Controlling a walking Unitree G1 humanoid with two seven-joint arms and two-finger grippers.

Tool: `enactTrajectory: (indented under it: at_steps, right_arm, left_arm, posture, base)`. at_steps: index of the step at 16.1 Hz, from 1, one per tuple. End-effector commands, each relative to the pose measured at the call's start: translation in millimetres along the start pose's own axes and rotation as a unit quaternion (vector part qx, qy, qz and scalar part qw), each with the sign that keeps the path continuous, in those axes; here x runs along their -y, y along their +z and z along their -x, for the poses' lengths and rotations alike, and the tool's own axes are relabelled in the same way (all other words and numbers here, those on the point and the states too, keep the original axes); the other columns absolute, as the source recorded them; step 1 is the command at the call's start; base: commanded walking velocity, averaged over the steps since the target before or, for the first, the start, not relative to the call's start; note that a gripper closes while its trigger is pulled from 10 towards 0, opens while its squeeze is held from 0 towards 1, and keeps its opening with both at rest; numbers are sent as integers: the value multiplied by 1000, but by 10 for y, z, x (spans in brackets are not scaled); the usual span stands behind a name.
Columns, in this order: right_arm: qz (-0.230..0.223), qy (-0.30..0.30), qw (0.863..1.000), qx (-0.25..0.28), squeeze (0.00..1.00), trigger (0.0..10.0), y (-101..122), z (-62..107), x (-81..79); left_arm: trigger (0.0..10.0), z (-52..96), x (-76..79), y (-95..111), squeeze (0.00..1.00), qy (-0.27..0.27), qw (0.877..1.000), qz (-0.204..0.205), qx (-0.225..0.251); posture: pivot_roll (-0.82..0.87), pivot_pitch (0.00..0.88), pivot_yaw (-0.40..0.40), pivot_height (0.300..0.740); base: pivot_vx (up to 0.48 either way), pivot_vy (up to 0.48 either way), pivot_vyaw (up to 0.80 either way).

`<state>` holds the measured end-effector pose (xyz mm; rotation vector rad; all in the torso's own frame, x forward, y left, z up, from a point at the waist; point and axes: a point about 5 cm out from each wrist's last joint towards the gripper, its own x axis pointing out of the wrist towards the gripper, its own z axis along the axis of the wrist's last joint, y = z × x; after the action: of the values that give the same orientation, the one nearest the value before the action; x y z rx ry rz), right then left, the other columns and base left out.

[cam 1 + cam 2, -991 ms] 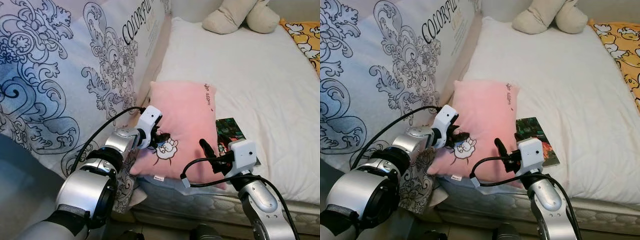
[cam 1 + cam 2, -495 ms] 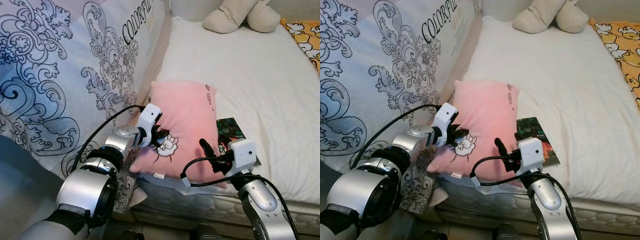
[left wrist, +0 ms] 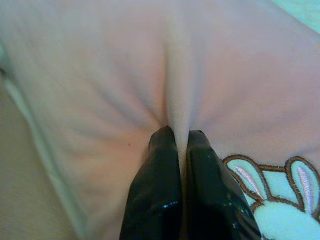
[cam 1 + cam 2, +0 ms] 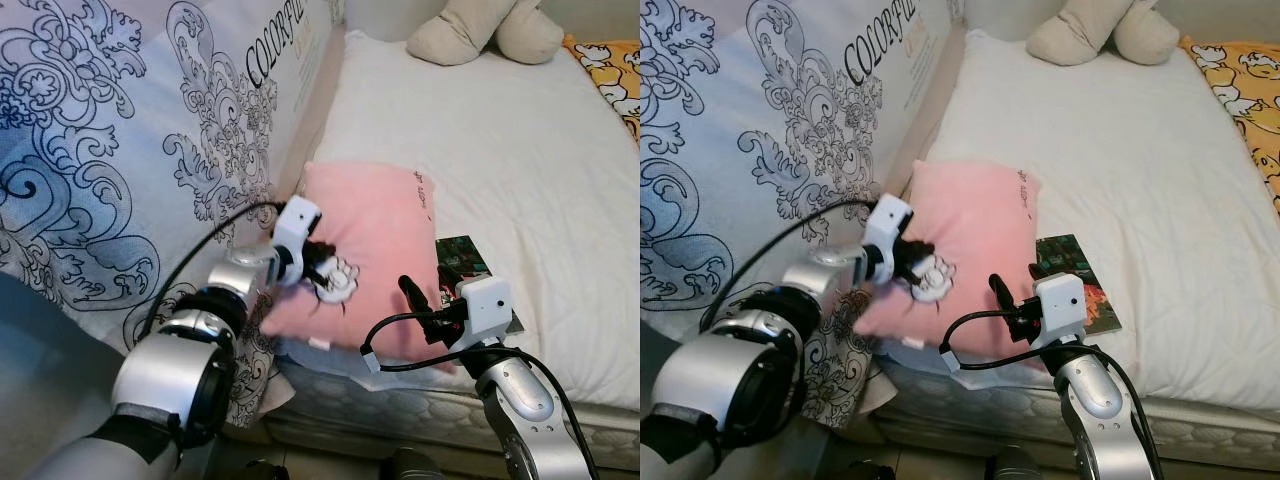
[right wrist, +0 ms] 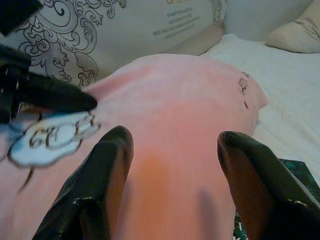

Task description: Clean up the room

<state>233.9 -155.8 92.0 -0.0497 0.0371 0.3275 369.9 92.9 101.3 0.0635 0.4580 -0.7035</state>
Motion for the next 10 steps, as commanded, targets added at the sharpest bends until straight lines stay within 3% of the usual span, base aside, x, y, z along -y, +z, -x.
enactTrajectory:
  at_steps: [1,2,3,4,7,10]
  right_arm:
    - [3,-4,1000,-1,0,10000,-1,-12,8]
    - [3,-4,1000,0,0,10000,0,-10,7]
    - [3,-6,1000,0,0,10000,0,-9,13]
    - [4,-7,1000,-1,0,10000,-4,-7,18]
    - [4,-3,1000,-2,0,10000,-14,-22,6]
    - [6,-2,1000,-2,0,10000,-10,-17,17]
  left_arm:
    - [0,47,-97,214,0,24,999,-33,30]
    - [0,54,-107,240,0,26,998,-40,34]
    - [0,110,-184,411,0,47,994,-86,53]
    - [0,216,-294,670,0,79,983,-147,79]
    - [0,338,-413,863,0,145,952,-256,85]
    - [0,397,-349,1133,0,188,917,-322,140]
  posture:
    - [-229,0,77,704]
    - [-229,0,77,704]
    - [-227,0,76,704]
    - [-220,0,75,704]
    - [-213,0,72,704]
    - [-212,0,71,704]
  base:
    - [0,0,0]
    - [0,0,0]
    - [0,0,0]
    - [0,0,0]
    - [0,0,0]
    - [0,0,0]
